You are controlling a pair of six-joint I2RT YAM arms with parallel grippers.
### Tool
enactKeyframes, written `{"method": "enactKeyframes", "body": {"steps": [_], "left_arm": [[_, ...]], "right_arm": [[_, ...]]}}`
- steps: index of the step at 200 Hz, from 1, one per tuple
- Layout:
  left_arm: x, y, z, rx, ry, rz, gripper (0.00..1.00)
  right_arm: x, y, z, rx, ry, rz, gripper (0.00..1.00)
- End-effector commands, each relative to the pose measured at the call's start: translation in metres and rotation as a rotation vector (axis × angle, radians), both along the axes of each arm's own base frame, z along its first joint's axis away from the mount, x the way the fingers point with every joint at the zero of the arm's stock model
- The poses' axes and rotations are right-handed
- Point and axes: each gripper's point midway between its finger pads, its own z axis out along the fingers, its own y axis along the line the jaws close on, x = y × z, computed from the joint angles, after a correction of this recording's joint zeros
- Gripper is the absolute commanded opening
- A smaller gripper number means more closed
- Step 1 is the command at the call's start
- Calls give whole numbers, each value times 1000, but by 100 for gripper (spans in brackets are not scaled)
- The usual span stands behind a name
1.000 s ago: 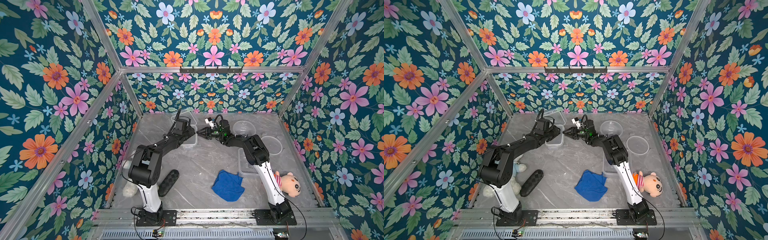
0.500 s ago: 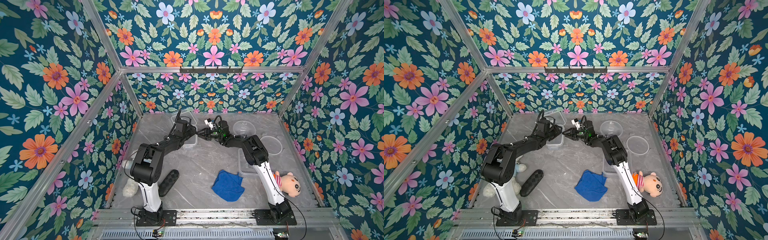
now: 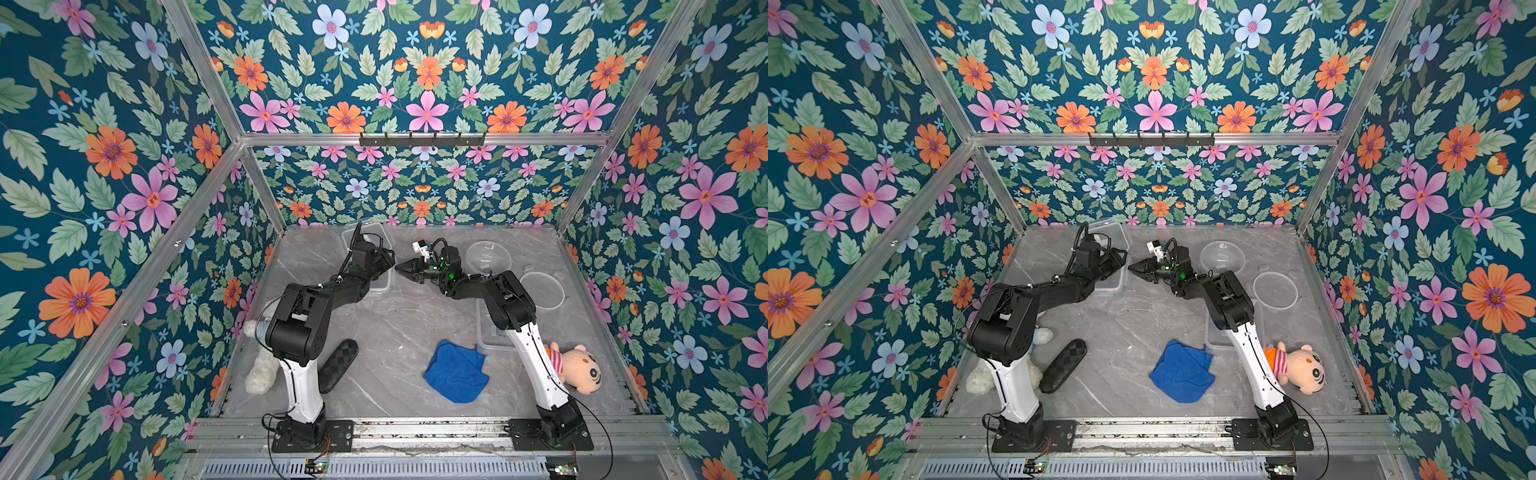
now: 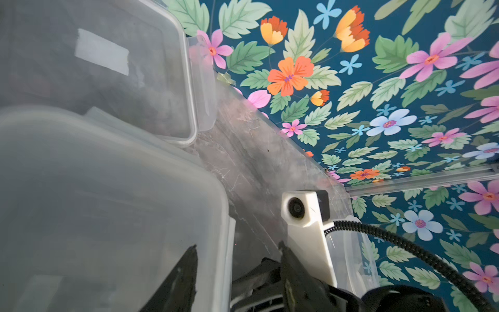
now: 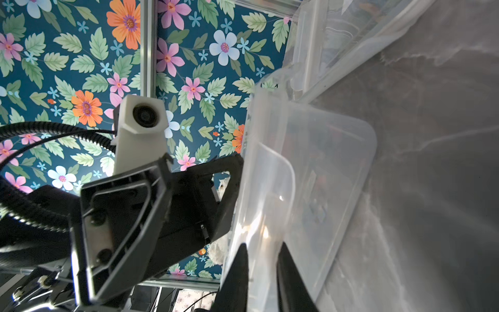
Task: Wipe the insides of the lunch boxes
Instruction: Open the fastener of the lunch box.
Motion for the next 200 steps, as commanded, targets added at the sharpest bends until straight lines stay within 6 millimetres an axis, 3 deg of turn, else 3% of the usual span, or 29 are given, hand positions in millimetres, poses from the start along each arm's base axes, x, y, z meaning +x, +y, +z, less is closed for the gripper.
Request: {"method": "enactKeyframes", "body": {"steps": [1, 31, 57, 78, 140, 175, 200], "left_arm": [[-97, 30, -119, 150, 567, 6, 53], [-82, 25, -88, 150, 498, 0, 53], [-74, 24, -71, 157, 467, -5, 53], [-76, 24, -68, 154, 461, -6, 53], [-74, 21, -67, 136, 446, -14, 53], [-68, 16, -68, 118, 433, -24, 53], [-66, 14, -70, 100, 430, -27, 53]], "right_arm": [[-11, 1, 66, 61, -177, 40, 22], [-6, 3, 52, 8, -128, 32, 27], [-1, 6, 46, 6, -87, 31, 23], [-1, 7, 38, -30, -59, 31, 21], [-14, -4, 19, -196, -31, 22, 42], [-25, -18, 25, -295, -93, -9, 48], [-22, -15, 27, -307, -103, 4, 47]]}}
